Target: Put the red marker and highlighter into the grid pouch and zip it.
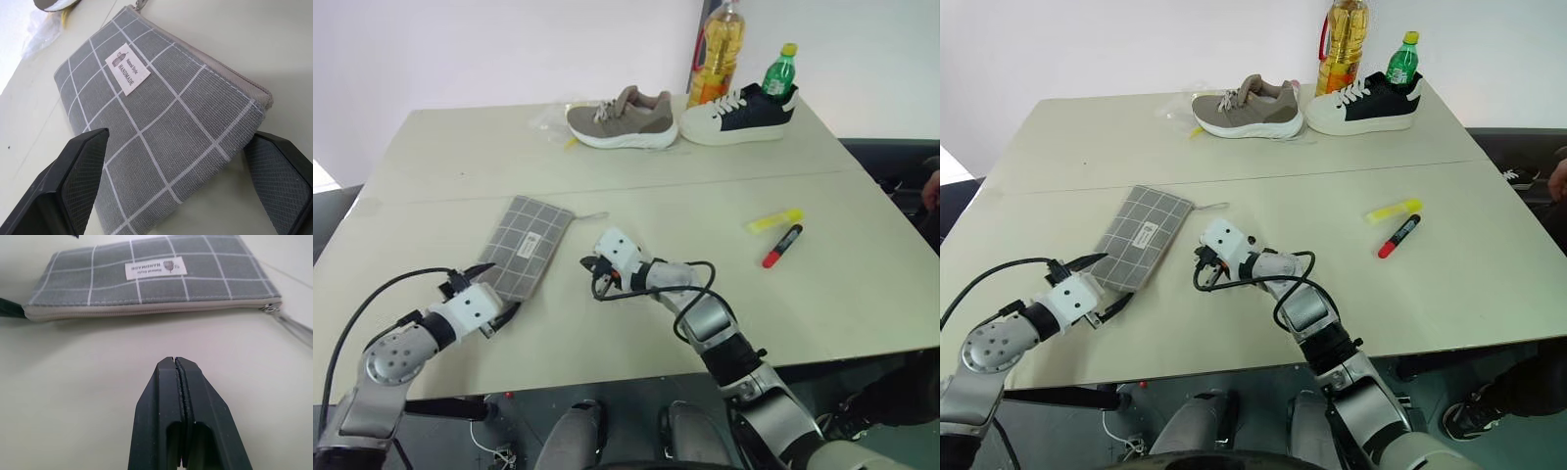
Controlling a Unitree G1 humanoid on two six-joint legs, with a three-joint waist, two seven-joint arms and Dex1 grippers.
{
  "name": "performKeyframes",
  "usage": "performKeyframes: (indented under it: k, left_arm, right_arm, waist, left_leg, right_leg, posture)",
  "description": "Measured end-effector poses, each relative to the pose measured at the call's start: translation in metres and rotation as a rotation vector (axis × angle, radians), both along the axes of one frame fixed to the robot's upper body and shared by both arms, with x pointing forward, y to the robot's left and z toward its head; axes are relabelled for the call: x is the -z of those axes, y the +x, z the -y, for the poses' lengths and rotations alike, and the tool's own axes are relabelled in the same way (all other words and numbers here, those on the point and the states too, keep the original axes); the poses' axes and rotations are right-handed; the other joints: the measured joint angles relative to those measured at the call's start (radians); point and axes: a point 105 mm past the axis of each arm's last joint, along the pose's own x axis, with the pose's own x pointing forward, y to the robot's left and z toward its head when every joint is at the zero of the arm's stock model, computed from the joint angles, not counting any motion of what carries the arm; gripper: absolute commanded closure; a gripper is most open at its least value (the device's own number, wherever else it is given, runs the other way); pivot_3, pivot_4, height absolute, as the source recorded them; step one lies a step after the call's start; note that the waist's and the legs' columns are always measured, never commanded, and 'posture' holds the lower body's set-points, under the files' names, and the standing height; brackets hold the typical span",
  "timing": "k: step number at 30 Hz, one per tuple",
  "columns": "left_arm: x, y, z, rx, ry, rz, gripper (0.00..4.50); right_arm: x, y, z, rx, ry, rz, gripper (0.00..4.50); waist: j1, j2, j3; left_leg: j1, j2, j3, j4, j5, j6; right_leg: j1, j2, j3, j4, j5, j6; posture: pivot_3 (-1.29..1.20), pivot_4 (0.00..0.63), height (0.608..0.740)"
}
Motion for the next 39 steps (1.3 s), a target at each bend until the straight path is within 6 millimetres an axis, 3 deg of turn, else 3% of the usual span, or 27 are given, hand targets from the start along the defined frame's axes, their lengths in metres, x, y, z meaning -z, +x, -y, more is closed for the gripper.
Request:
performKeyframes:
  k: [1,8,16,20,23,25,28,30,32,35,38,39]
  left_arm:
    - [0.002,0.001,0.001,0.008,0.001,-0.001,0.85]
    - [0.01,0.008,0.002,0.0,0.013,0.016,4.38]
    - [-0.002,0.014,-0.003,-0.066,-0.05,0.114,4.45]
    - [-0.039,0.015,0.005,-0.077,-0.234,0.194,4.45]
    - [-0.048,0.013,0.015,-0.046,-0.295,0.18,4.45]
    - [-0.051,0.011,0.024,-0.027,-0.347,0.159,4.45]
    - [-0.057,0.011,0.041,-0.017,-0.518,0.13,4.45]
    - [-0.066,0.012,0.051,0.002,-0.595,0.124,4.45]
    - [-0.07,0.012,0.056,0.011,-0.64,0.112,4.45]
    - [-0.071,0.013,0.064,0.022,-0.696,0.078,4.45]
    - [-0.074,0.013,0.077,0.067,-0.734,0.044,4.5]
    - [-0.075,0.013,0.079,0.074,-0.745,0.042,4.5]
  right_arm:
    - [-0.001,0.0,0.0,0.003,0.003,0.002,4.5]
    - [0.004,0.001,0.01,0.04,-0.011,-0.005,4.5]
    - [-0.004,0.006,0.021,0.068,0.019,0.0,4.5]
    - [-0.014,0.015,0.042,0.114,0.064,0.007,4.5]
    - [-0.023,0.016,0.047,0.115,0.126,-0.001,4.5]
    - [-0.036,0.016,0.05,0.115,0.25,-0.038,4.5]
    - [-0.074,0.031,0.067,0.198,0.597,-0.167,4.5]
    - [-0.095,0.042,0.084,0.249,0.688,-0.166,4.5]
    - [-0.093,0.044,0.095,0.286,0.674,-0.164,4.5]
    - [-0.073,0.043,0.104,0.334,0.605,-0.184,4.5]
    - [-0.069,0.044,0.107,0.336,0.546,-0.165,3.65]
    - [-0.069,0.043,0.108,0.324,0.508,-0.143,3.16]
  waist:
    - [0.0,0.0,0.0]
    - [-0.003,0.0,-0.001]
    - [-0.001,-0.001,0.0]
    - [-0.002,-0.003,0.0]
    - [-0.005,-0.003,0.0]
    - [-0.006,-0.003,0.0]
    - [-0.003,-0.003,0.001]
    - [0.001,-0.003,0.001]
    - [0.001,-0.004,0.0]
    - [-0.002,-0.002,0.001]
    - [-0.006,-0.002,0.001]
    - [-0.005,-0.002,0.001]
  left_leg:
    - [0.0,0.0,0.0,0.0,0.0,0.0]
    - [0.0,0.001,0.0,0.0,0.0,0.0]
    - [0.0,0.001,0.0,0.0,0.0,0.0]
    - [-0.001,0.001,0.0,0.0,0.0,-0.001]
    - [-0.001,0.002,0.0,0.0,-0.001,-0.001]
    - [-0.001,0.002,0.0,0.0,-0.001,-0.001]
    - [-0.001,0.002,0.0,0.001,-0.001,-0.001]
    - [-0.001,0.002,-0.001,0.002,-0.001,-0.002]
    - [-0.001,0.002,-0.001,0.002,-0.002,-0.001]
    - [-0.002,0.002,0.0,0.001,-0.002,-0.001]
    - [-0.002,0.002,0.001,0.001,-0.002,-0.001]
    - [-0.002,0.002,0.001,0.001,-0.002,-0.001]
  right_leg:
    - [0.0,0.0,0.0,0.0,0.0,0.0]
    - [-0.001,0.002,0.001,0.0,0.0,0.0]
    - [-0.001,0.002,0.002,0.0,0.0,0.0]
    - [-0.001,0.002,0.002,-0.001,0.0,0.0]
    - [-0.001,0.002,0.002,-0.001,0.0,0.0]
    - [-0.001,0.003,0.003,-0.001,0.0,0.0]
    - [-0.001,0.003,0.003,-0.001,0.001,-0.001]
    - [0.0,0.003,0.003,-0.001,0.001,-0.001]
    - [0.0,0.003,0.004,-0.002,0.001,-0.001]
    - [0.0,0.003,0.005,-0.002,0.001,-0.001]
    - [0.001,0.004,0.005,-0.002,0.001,-0.001]
    - [0.001,0.004,0.005,-0.002,0.001,-0.001]
  posture:
    - [0.0,0.15,0.738]
    - [0.0,0.15,0.738]
    - [0.0,0.15,0.738]
    - [0.0,0.15,0.738]
    - [0.0,0.15,0.738]
    - [0.0,0.15,0.738]
    - [0.0,0.15,0.738]
    - [0.0,0.15,0.738]
    - [0.0,0.15,0.738]
    - [0.0,0.15,0.738]
    - [0.0,0.15,0.738]
    - [0.0,0.15,0.738]
